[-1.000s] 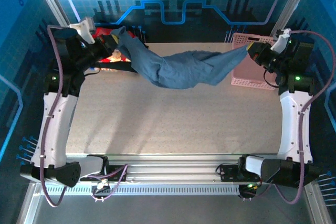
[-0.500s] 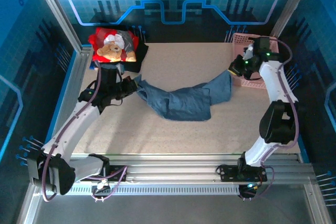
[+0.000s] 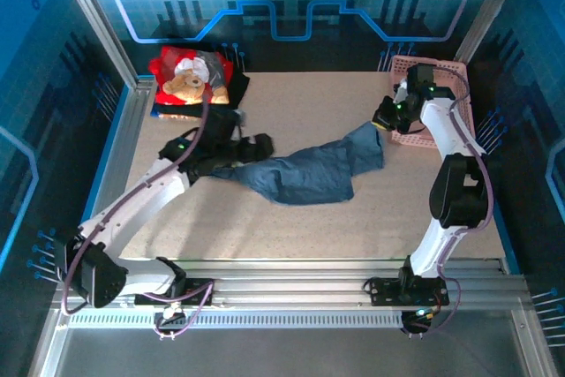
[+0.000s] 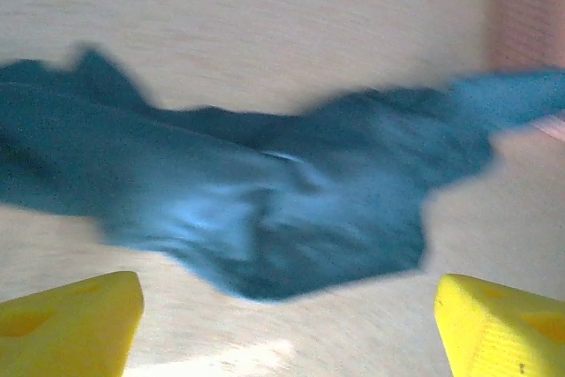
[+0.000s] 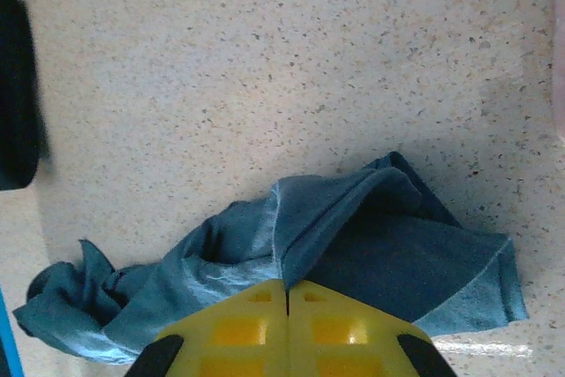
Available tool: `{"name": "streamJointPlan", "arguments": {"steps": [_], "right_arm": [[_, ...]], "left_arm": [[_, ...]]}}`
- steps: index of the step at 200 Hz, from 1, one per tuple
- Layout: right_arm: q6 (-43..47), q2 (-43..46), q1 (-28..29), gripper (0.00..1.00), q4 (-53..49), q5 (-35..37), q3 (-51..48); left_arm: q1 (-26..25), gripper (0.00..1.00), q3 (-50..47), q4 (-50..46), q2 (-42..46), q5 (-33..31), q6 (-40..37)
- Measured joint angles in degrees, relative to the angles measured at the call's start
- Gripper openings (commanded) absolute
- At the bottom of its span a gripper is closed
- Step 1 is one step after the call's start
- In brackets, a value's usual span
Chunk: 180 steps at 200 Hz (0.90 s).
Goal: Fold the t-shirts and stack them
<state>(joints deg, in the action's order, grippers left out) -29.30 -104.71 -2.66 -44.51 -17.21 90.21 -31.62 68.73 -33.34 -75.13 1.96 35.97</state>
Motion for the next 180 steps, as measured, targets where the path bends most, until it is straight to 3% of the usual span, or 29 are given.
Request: {"name": "streamJointPlan", "arguments": {"steps": [12, 36, 70, 105, 180], "right_arm": [[0.7, -0.6, -0.1, 0.52, -0.1, 0.5, -0.3], [3.2, -1.1, -0.3, 0.69, -0.5, 1.7, -1.3], [7.5, 4.2, -0.5, 0.68, -1.3, 3.1, -8.0], [8.9, 8.7, -4.7, 0.67, -1.9, 1.9, -12.7], [9.9, 8.7, -4.4, 0.67, 0.0, -1.6, -18.8]], "left_arm": [[-5.7, 0.90, 1.8, 1.9, -1.9, 2.3, 0.0], [-12.2, 0.89, 4.3, 5.0, -10.4, 6.1, 0.0], [-13.5, 0.89, 7.1, 5.3, -23.3, 10.7, 0.1], [-16.8, 0.86, 21.9, 1.0, -35.5, 13.9, -0.5], [-21.8, 0.78, 39.8, -9.3, -51.4, 10.4, -1.8]]}}
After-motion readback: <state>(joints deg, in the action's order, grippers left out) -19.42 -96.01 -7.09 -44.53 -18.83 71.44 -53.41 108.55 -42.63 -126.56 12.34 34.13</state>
